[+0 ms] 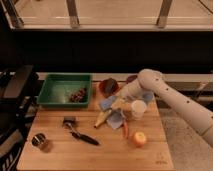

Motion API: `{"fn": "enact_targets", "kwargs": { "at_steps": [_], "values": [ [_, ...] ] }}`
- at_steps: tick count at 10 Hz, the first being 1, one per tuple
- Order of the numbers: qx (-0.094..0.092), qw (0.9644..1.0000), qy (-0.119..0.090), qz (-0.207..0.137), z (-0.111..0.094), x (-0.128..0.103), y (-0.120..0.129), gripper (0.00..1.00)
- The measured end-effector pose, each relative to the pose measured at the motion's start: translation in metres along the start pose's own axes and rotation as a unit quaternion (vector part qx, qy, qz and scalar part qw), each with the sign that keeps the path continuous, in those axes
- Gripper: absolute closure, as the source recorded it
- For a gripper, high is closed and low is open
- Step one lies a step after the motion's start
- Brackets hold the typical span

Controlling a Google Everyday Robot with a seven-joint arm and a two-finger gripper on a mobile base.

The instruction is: Place sponge in tray

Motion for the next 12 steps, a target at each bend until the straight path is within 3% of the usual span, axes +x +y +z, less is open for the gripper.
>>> {"fn": "enact_targets", "kwargs": {
  "at_steps": [3, 5, 12],
  "values": [
    [-0.009, 0.9994, -0.034, -0.006, 0.028, -0.037, -0.023, 0.95],
    [-0.02, 0.9989, -0.042, -0.011, 0.041, -0.055, -0.024, 0.95],
    [-0.019, 0.9989, -0.042, -0.01, 0.04, -0.053, -0.025, 0.95]
  ]
}}
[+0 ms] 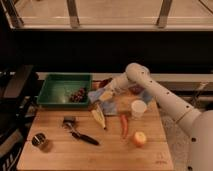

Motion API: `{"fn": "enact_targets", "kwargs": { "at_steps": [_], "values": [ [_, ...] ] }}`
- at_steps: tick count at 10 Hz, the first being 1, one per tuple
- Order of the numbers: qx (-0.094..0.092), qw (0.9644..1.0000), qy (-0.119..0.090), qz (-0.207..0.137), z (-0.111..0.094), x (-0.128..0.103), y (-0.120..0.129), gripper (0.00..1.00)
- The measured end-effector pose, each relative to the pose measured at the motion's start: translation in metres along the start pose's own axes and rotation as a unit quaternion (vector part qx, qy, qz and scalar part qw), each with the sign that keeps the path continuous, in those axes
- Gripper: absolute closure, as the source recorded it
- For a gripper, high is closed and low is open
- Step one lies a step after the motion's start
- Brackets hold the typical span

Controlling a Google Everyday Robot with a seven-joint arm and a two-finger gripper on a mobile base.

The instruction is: Place sponge in tray

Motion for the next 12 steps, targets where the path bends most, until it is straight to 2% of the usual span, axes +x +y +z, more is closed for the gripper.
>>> {"fn": "enact_targets", "kwargs": {
  "at_steps": [1, 3, 6, 8, 11, 12],
  "values": [
    [0.002, 1.0, -0.001, -0.008, 0.0, -0.003, -0.001, 0.95],
    [0.005, 0.9994, -0.006, -0.035, 0.0, -0.027, -0.003, 0.95],
    [0.0, 0.9969, -0.014, -0.077, 0.015, -0.082, -0.002, 0.95],
    [-0.008, 0.995, -0.018, -0.098, 0.029, -0.109, -0.006, 0.95],
    [-0.03, 0.9931, -0.02, -0.111, 0.06, -0.134, -0.01, 0.95],
    [-0.035, 0.9927, -0.021, -0.114, 0.068, -0.139, -0.01, 0.92]
  ]
}}
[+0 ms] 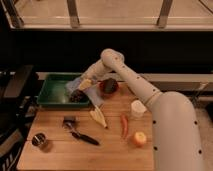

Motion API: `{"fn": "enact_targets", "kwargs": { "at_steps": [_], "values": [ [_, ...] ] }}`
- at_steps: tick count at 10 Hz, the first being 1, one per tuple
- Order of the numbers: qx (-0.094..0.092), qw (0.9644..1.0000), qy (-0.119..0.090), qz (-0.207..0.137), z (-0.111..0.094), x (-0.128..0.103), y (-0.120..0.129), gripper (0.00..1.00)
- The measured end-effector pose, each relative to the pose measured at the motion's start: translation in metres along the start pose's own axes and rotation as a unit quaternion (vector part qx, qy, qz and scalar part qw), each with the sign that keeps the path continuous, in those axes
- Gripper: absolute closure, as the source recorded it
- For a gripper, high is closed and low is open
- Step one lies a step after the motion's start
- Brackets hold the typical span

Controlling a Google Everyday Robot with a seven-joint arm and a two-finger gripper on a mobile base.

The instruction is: Place sponge in tray

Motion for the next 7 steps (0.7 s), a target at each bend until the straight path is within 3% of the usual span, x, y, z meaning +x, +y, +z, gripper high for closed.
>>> {"fn": "enact_targets", "kwargs": {
  "at_steps": [5, 7],
  "values": [
    [-0.023, 0.9996, -0.01, -0.01, 0.049, -0.031, -0.003, 0.43],
    [-0.016, 0.9997, -0.015, 0.005, 0.056, -0.03, -0.007, 0.4]
  ]
}}
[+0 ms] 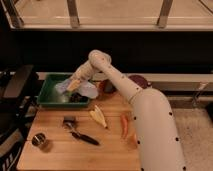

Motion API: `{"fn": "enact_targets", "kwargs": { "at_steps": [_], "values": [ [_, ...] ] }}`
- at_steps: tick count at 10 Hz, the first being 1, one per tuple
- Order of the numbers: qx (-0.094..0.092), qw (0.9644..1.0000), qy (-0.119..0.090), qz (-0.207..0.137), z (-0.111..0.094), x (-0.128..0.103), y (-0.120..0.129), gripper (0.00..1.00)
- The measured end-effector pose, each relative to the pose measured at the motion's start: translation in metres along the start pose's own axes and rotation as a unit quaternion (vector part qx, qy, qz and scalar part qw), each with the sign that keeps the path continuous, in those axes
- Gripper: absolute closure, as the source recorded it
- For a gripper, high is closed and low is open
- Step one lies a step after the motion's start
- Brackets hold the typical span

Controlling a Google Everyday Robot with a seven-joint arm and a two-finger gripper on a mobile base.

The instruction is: Place sponge in tray

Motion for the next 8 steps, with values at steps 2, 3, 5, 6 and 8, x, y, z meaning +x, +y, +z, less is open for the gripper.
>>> {"fn": "enact_targets", "kwargs": {
  "at_steps": [2, 3, 5, 6, 8],
  "values": [
    [0.02, 0.9995, -0.003, 0.024, 0.003, 0.005, -0.006, 0.4],
    [0.028, 0.9991, -0.004, 0.032, 0.005, 0.004, -0.009, 0.4],
    [0.047, 0.9976, -0.008, 0.051, 0.011, 0.002, -0.015, 0.4],
    [0.06, 0.9962, -0.011, 0.062, 0.013, 0.0, -0.023, 0.4],
    [0.064, 0.9953, -0.014, 0.071, 0.022, -0.007, -0.033, 0.4]
  ]
}}
